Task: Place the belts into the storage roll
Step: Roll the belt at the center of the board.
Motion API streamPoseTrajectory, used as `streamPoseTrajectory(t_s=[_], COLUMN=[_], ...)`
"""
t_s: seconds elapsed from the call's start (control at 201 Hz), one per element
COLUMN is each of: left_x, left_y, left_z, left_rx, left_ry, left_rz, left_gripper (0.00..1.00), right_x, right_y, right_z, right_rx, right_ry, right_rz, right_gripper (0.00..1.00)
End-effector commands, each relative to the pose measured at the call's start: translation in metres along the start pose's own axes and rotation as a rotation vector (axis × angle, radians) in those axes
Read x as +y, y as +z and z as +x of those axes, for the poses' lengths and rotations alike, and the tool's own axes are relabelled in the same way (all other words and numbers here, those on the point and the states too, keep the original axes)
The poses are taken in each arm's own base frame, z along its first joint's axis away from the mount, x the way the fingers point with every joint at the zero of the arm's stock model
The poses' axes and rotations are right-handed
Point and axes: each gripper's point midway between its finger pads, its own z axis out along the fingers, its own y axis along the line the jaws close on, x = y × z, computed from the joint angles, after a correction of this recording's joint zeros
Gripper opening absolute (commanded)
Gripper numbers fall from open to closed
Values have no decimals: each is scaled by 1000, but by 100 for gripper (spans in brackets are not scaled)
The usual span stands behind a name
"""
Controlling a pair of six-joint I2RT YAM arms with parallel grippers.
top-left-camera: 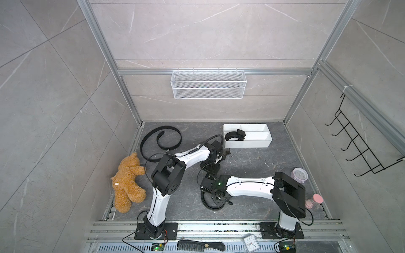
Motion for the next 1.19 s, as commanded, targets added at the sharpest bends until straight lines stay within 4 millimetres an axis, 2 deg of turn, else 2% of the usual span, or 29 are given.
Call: streamPoseTrajectory(t_s=[0.0, 0.01, 0.03, 0.05, 0.224, 0.328, 0.403, 0.557, 0.732, 0.911, 0.971, 1.05, 1.19], left_x=[-1, 0, 0, 1, 15, 29, 37, 27, 18, 7, 2, -8, -14], left_y=[-47, -50, -56, -61, -108, -122, -109, -69, -63, -67, -65, -57, -37], left_z=[-14, -14, -15, -17, -23, -8, 20, 74, 111, 135, 137, 136, 139], left_rx=[-176, -187, -212, -239, -411, -420, -320, -204, -199, -239, -255, -261, -216], left_ry=[-30, -36, -44, -54, -173, -258, -376, -555, -640, -646, -641, -658, -670], left_rz=[2, 0, 0, 3, 24, -39, -45, 43, 104, 164, 183, 227, 159], left_gripper=[70, 72, 83, 85, 87, 87, 85, 84, 84, 85, 85, 85, 83], right_x=[12, 12, 12, 13, 12, 12, 11, 11, 8, 8, 9, 10, 10], right_y=[7, 8, 8, 8, 8, 7, 6, 5, 3, 3, 3, 4, 3], right_z=[-3, -3, -3, -3, -3, -2, -2, -2, 0, 2, 1, 2, 1], right_rx=[13, 14, 15, 16, 24, 26, 25, 16, 15, 14, 10, 10, 6], right_ry=[-35, -35, -35, -36, -34, -35, -36, -28, -24, -22, -15, -11, -5], right_rz=[-18, -18, -17, -17, -13, -11, -9, -13, -12, -13, -20, -27, -30], right_gripper=[0, 0, 0, 0, 0, 0, 0, 0, 0, 0, 0, 0, 0])
